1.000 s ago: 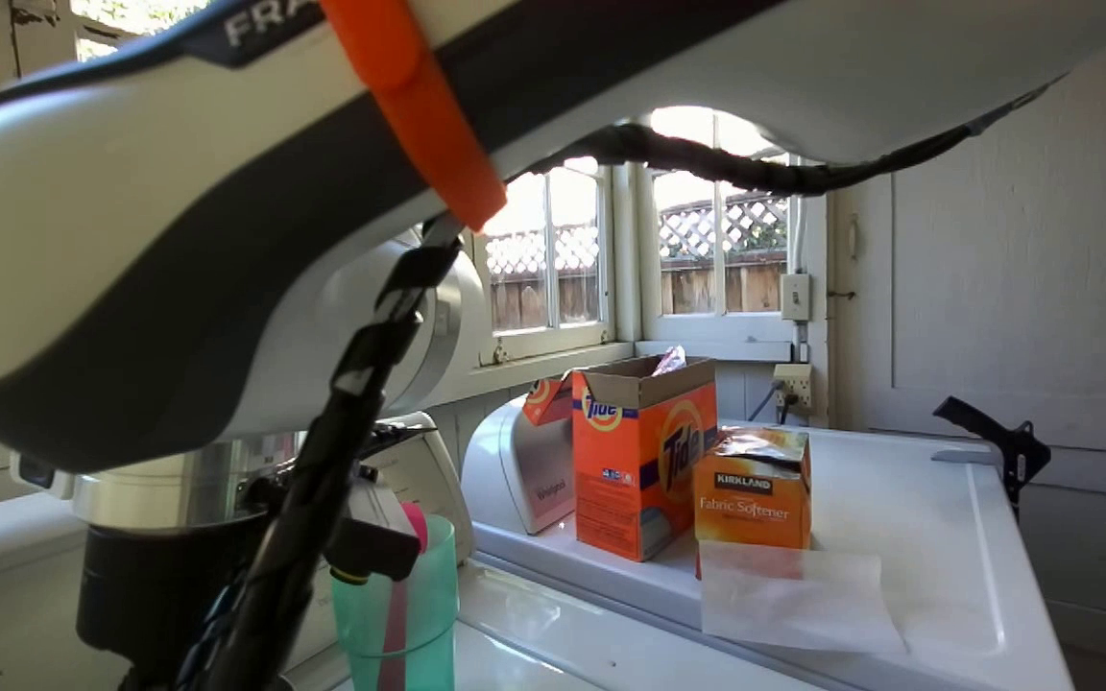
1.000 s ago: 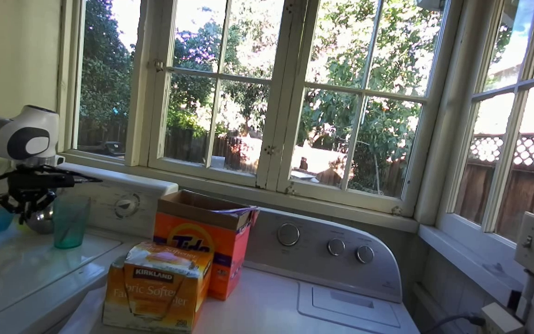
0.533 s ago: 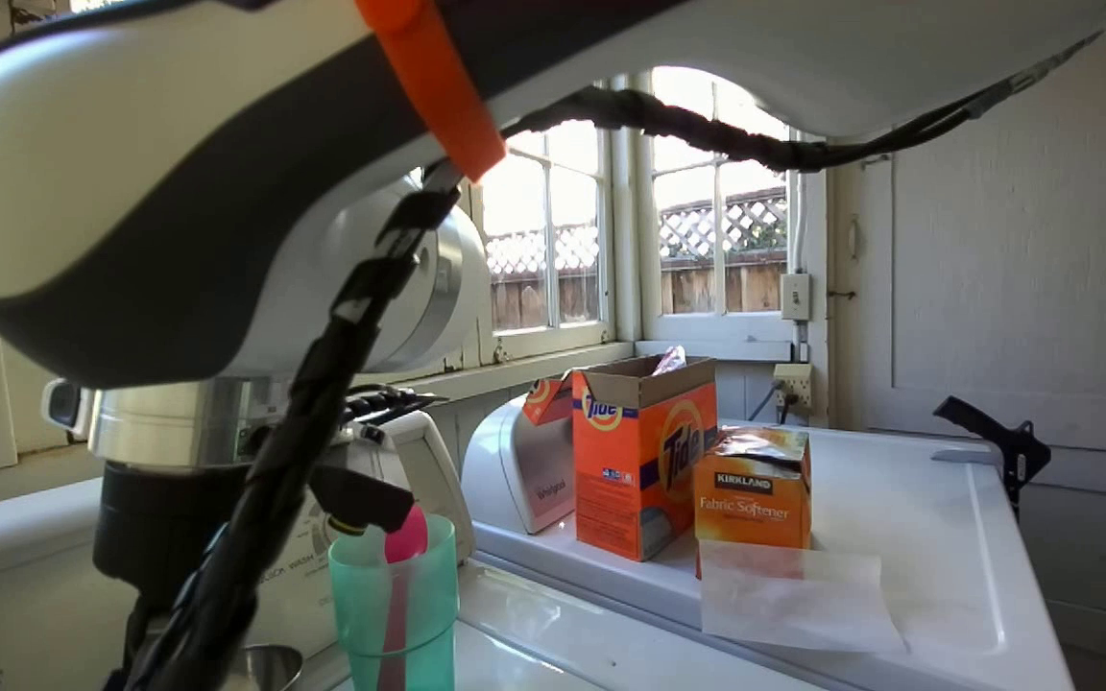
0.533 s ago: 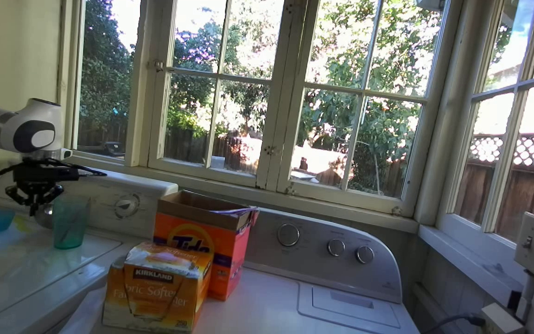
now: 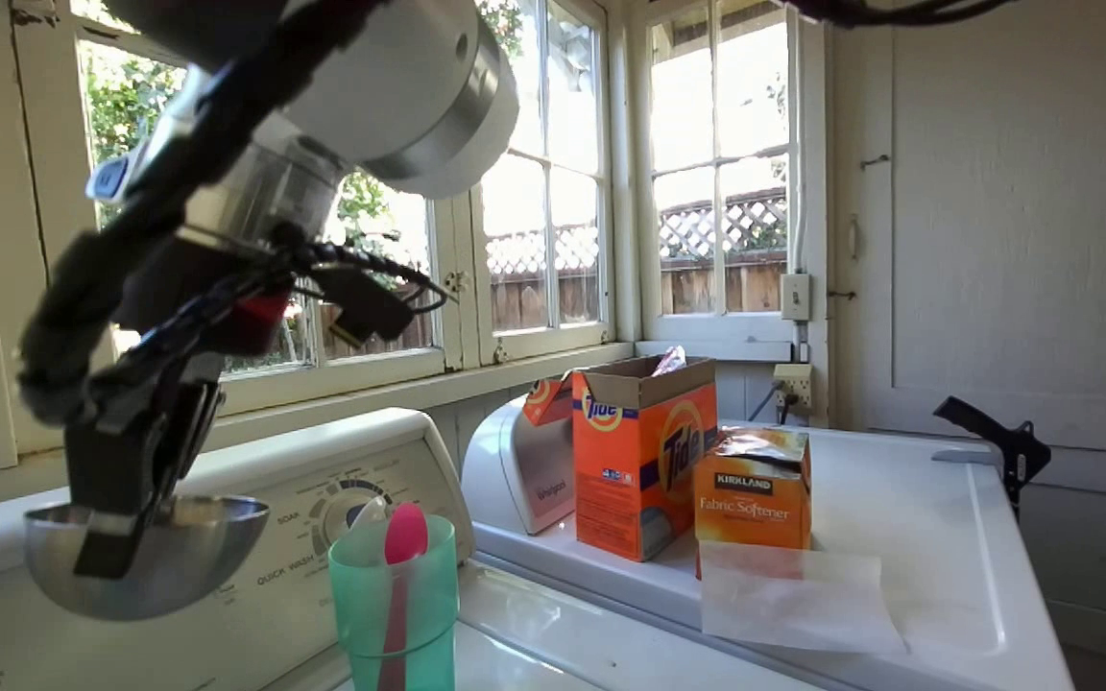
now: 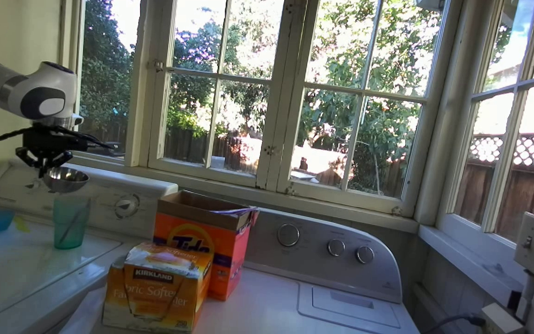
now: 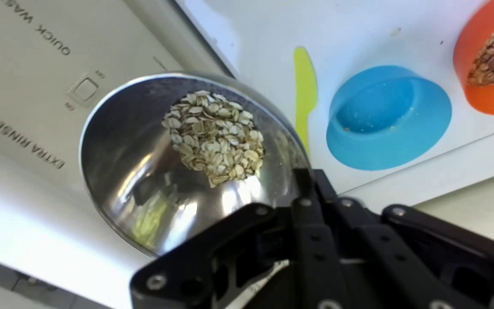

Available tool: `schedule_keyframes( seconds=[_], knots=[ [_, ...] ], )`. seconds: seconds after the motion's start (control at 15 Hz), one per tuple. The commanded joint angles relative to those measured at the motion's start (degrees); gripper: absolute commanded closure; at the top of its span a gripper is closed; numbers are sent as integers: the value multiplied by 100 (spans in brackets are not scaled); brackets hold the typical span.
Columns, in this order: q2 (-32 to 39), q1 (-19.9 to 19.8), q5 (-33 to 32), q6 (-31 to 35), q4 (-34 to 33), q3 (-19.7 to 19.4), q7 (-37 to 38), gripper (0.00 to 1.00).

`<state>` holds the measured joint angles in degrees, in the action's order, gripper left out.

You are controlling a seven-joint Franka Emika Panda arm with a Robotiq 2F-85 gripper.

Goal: Move the silver bowl and blue cup to the washing machine on the right

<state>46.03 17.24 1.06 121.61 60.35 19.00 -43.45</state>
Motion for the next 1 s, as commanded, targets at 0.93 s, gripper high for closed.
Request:
schedule_keyframes(
  seconds=[0.93],
  knots=[
    [-3731,192,-1742,106,4087,-1002,4870,99]
  ],
)
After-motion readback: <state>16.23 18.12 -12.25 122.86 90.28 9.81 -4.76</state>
